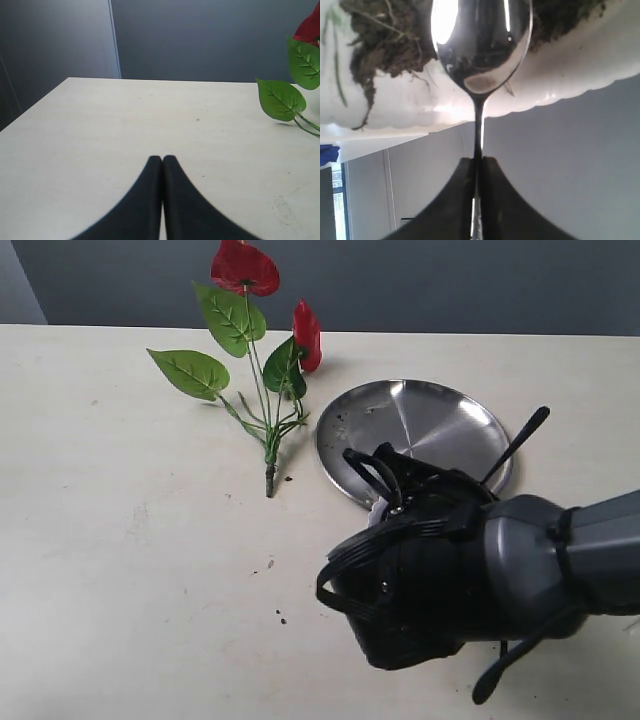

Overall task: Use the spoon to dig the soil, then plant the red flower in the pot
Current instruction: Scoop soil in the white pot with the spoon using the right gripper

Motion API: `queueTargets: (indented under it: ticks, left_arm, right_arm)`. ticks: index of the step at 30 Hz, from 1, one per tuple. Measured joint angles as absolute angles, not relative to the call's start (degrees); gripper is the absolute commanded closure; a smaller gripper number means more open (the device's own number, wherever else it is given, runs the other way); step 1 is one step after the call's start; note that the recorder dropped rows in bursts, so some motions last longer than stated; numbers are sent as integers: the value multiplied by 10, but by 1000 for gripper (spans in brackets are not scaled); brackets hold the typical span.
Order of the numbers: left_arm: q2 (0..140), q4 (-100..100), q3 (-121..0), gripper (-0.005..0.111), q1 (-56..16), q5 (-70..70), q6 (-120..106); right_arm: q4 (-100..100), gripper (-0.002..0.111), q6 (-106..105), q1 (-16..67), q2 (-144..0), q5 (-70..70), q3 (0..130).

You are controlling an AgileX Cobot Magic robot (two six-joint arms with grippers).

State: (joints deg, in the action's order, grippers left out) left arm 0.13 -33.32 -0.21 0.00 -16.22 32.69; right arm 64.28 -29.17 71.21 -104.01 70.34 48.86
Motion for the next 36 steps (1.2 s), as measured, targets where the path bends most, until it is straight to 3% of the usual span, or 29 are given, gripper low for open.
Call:
queueTargets:
  ticks: [36]
  left_arm:
    - [1, -333, -2, 106, 0, -162, 327]
  right_arm:
    - [678, 109, -287, 712, -1023, 697, 488]
